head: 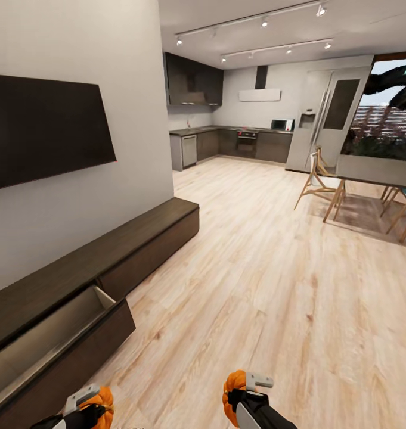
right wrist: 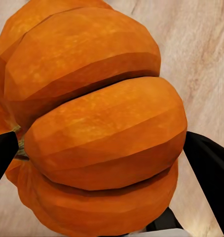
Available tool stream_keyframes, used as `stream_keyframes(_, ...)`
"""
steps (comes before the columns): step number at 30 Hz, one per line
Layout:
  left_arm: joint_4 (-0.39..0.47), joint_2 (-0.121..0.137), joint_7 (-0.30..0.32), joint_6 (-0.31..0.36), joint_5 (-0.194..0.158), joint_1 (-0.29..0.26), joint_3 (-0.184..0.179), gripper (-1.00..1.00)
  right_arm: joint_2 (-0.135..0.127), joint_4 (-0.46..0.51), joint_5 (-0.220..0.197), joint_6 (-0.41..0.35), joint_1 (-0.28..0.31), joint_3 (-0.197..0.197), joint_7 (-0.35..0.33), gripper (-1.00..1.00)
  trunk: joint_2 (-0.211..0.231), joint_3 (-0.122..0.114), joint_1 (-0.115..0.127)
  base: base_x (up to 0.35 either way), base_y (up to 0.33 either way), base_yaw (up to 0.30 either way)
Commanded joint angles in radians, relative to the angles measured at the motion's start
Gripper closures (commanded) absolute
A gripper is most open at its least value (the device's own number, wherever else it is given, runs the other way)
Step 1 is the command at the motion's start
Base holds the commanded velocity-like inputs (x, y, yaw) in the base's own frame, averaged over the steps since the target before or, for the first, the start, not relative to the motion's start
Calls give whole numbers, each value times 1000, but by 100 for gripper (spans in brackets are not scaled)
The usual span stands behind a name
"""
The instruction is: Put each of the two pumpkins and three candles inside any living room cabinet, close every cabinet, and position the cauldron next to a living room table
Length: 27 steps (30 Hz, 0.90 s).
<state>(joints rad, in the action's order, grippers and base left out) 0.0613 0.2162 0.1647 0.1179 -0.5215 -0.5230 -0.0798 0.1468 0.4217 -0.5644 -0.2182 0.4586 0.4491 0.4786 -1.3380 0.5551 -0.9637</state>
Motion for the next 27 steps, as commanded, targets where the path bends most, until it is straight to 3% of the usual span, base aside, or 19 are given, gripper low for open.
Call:
stream_keyframes(1, 0, -1, 0, -1, 0, 0, 0, 100, 0, 0, 0, 0, 0, 0, -2, 100, 0, 1, 0, 89, 0, 244)
stream_keyframes(10, 0, -3, 1, -3, 1, 1, 0, 100, 5, -3, 0, 2, 0, -1, -3, 100, 0, 9, 0, 103, -14, 243)
stream_keyframes(27, 0, -3, 1, -6, 0, 1, 1, 100, 5, -3, 0, 2, 0, 0, -4, 100, 0, 25, 0, 151, -133, 243)
